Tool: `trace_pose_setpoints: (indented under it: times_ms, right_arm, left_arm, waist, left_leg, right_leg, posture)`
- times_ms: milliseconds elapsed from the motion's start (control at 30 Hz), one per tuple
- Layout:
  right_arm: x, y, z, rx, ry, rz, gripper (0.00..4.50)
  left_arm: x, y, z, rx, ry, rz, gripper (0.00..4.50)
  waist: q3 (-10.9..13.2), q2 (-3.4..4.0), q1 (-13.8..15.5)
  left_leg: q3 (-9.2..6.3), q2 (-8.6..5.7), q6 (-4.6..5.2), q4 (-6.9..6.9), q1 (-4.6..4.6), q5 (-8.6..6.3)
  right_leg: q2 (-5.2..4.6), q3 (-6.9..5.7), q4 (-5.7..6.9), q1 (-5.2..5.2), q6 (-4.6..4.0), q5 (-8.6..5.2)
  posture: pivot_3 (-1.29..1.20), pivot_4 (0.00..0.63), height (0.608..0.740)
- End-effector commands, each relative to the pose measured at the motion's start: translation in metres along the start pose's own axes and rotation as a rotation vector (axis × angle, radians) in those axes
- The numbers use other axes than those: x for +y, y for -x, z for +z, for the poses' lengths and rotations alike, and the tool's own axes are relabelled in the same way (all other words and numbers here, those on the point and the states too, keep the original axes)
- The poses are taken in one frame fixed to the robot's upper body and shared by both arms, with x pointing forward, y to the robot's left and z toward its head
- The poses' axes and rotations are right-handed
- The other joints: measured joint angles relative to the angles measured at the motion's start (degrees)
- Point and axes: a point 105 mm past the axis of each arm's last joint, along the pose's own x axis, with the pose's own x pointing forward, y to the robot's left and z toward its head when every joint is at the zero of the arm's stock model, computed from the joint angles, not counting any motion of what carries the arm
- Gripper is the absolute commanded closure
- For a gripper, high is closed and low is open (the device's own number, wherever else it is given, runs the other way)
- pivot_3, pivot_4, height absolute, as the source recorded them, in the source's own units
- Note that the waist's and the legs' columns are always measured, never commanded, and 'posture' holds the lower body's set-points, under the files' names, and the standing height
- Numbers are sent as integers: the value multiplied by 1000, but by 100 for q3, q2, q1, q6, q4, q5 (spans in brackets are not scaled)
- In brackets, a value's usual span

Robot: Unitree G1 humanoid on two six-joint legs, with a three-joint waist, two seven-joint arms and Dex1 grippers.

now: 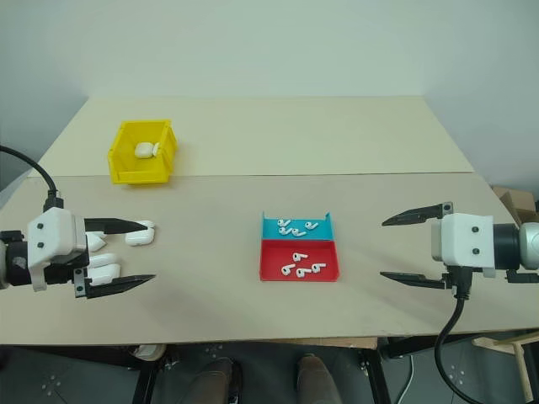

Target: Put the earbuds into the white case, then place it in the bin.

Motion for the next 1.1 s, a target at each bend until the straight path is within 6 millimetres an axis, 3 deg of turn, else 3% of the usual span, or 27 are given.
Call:
trace_pose_setpoints:
  times_ms: [33, 267, 400, 567, 667, 833, 1033, 1100]
  right_arm:
    - [-4, 3, 5, 6, 41, -8, 25]
    - [-3, 0, 4, 1, 40, 0, 25]
    - [-3, -2, 4, -5, 35, 12, 25]
    - [-2, -6, 1, -13, 22, 29, 25]
    - [-2, -9, -1, -16, 11, 36, 25]
    - [4, -10, 0, -20, -13, 71, 25]
    - [12, -14, -3, -2, -45, 84, 25]
    - [17, -16, -6, 15, -57, 87, 25]
  left_arm:
    - [5, 5, 3, 31, -33, 39, 0]
    - [-3, 5, -2, 43, -7, 50, 0]
    - [-1, 8, 0, 39, 1, 148, 0]
    - [0, 16, -7, 172, -9, 353, 0]
    - [-7, 32, -26, 382, 163, 403, 0]
    - [-10, 52, -40, 633, 467, 460, 0]
    - [8, 67, -63, 775, 650, 498, 0]
    - [16, 63, -73, 757, 729, 522, 0]
  waist:
    - [0, 0, -1]
    - [0, 0, -9]
    - [0, 0, -1]
    - [0, -1, -9]
    - [2, -3, -20]
    - [2, -5, 15]
    - [3, -6, -20]
    - [3, -6, -16]
  left_leg:
    - [0, 0, 0, 0, 0, 0]
    - [1, 1, 0, 0, 1, 0]
    - [2, 3, 0, -1, 1, 0]
    - [3, 2, 0, -1, 1, 0]
    - [1, 4, 0, -1, 3, 0]
    - [-3, 0, 0, -1, 11, 0]
    - [-3, -1, -1, -16, 10, 0]
    - [-7, 2, 0, -26, 11, 0]
  right_leg:
    - [0, 0, 0, 0, 0, 0]
    - [0, 0, 0, 0, -1, 0]
    - [-1, 0, 0, -1, -2, 0]
    - [-2, 0, -2, 1, -1, 0]
    - [0, 0, 2, 1, -2, 0]
    - [-1, -3, 6, 2, -2, -5]
    - [-5, -4, 2, -4, -2, -8]
    - [0, -6, 7, -10, -13, -9]
  posture:
    - [0, 150, 740]
    - [0, 150, 740]
    - [0, 150, 740]
    - [0, 150, 740]
    - [0, 150, 740]
    - [0, 150, 740]
    - [0, 150, 740]
    - [0, 150, 740]
